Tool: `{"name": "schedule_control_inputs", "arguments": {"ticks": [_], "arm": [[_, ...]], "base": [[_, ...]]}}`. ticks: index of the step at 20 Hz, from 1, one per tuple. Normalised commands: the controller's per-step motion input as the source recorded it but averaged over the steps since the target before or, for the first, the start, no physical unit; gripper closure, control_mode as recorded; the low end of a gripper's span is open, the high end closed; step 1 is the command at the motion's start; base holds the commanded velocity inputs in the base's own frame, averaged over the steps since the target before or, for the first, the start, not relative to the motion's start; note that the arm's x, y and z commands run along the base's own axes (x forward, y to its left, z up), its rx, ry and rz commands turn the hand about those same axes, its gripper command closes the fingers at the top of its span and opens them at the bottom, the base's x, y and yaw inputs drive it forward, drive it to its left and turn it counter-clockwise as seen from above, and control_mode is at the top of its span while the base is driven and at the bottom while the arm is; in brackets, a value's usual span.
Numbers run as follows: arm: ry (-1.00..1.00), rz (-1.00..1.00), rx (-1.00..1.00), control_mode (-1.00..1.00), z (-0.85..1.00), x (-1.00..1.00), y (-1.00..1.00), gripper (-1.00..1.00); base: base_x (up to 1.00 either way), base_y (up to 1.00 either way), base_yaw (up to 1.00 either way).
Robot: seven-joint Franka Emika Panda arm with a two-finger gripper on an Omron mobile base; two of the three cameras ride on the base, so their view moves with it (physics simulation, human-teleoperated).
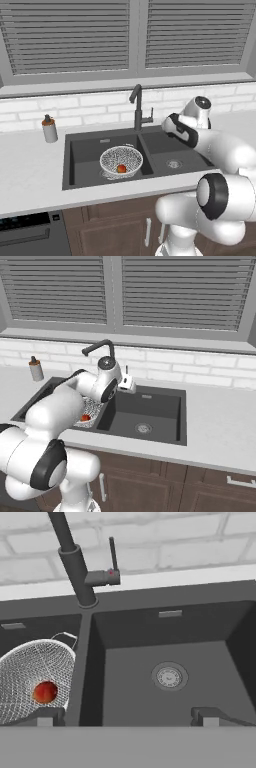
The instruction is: Put the colander in the sink, put the apple in the colander, and turn on the sink faucet and pour water over the colander.
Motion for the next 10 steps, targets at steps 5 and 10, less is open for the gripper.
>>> {"name": "schedule_control_inputs", "arguments": {"ticks": [5,10], "arm": [[-0.12,0.05,0.00,-1.00,-0.26,0.48,-0.05,-1.00],[-0.16,0.01,0.00,-1.00,-0.14,0.65,0.00,-1.00]], "base": [[0.00,0.00,0.00],[0.00,0.00,0.00]]}}
